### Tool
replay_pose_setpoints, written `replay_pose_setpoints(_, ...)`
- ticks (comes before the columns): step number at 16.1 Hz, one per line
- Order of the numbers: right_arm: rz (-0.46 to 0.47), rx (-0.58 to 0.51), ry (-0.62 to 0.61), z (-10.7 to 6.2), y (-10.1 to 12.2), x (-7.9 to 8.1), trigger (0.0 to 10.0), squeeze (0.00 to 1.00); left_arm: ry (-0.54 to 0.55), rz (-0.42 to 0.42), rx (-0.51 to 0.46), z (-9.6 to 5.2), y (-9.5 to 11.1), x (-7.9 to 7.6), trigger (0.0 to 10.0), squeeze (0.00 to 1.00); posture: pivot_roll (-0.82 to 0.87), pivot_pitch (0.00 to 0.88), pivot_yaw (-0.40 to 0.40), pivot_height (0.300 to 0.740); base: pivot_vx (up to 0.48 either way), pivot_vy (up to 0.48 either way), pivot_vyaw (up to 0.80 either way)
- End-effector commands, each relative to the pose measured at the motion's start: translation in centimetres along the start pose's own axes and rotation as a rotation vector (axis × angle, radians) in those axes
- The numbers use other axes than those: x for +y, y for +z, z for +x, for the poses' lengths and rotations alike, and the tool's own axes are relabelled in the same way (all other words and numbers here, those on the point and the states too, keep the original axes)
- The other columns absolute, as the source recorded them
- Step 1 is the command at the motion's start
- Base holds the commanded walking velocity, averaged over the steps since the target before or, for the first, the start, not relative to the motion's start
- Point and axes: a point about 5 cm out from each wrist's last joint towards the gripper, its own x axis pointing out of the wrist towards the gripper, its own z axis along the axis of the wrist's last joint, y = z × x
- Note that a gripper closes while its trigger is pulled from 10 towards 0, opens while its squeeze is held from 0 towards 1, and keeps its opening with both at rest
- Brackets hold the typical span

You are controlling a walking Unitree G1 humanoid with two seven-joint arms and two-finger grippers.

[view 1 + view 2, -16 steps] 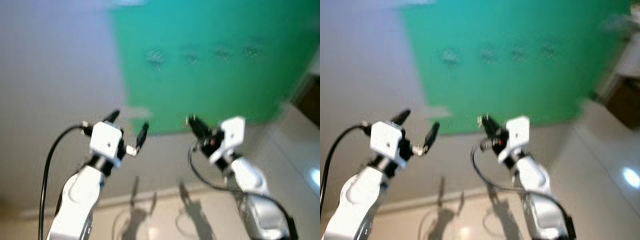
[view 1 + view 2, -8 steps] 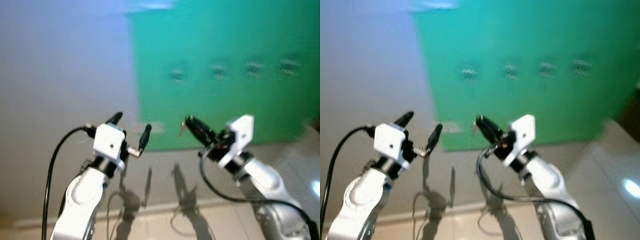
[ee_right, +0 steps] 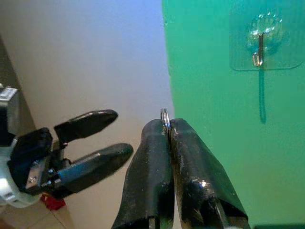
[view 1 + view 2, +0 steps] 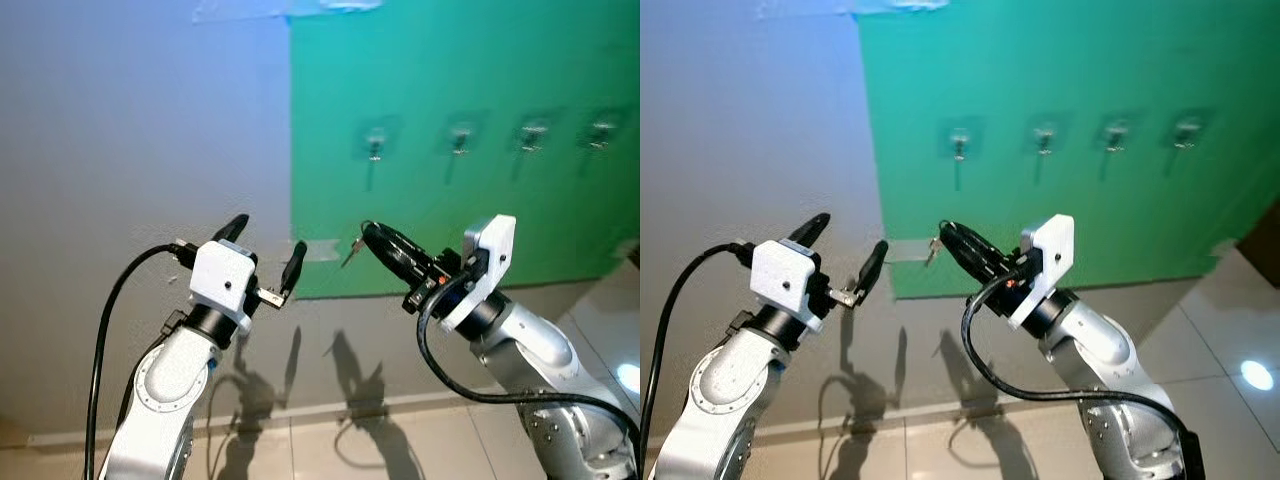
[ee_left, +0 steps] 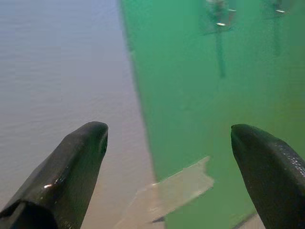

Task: Hang keys on a hook

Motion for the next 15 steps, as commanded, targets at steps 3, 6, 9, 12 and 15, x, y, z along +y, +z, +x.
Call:
replay_pose_setpoints(3,0.005,-0.028,0.047,0.5,1.3,-0.1,10.0,0.00,-0.053,0.029,-0.001,0.5,0.3,-0.3,10.0,0.00,0.00,0.000,0.002,0.740,0.000,0.000,0.00)
replay_pose_setpoints(6,0.024,-0.072,0.039,1.2,2.1,-0.4,10.0,0.00,-0.043,0.012,-0.019,1.1,0.7,-0.2,10.0,0.00,-0.01,0.000,0.012,0.740,0.000,0.000,0.00)
replay_pose_setpoints(9,0.070,-0.108,0.061,2.4,2.8,-0.7,10.0,0.00,-0.151,0.012,-0.046,1.4,1.4,-0.8,10.0,0.00,-0.03,0.000,0.032,0.740,0.000,0.000,0.00)
replay_pose_setpoints(12,0.107,-0.114,0.094,3.6,3.1,-0.9,10.0,0.00,-0.181,0.001,-0.060,1.5,1.8,-1.0,10.0,0.00,-0.03,0.000,0.033,0.740,0.000,0.000,0.00)
replay_pose_setpoints(15,0.118,-0.084,0.073,4.8,2.6,-1.5,10.0,0.00,-0.196,0.002,-0.057,1.5,1.8,-1.1,10.0,0.00,-0.03,0.000,0.035,0.740,0.000,0.000,0.00)
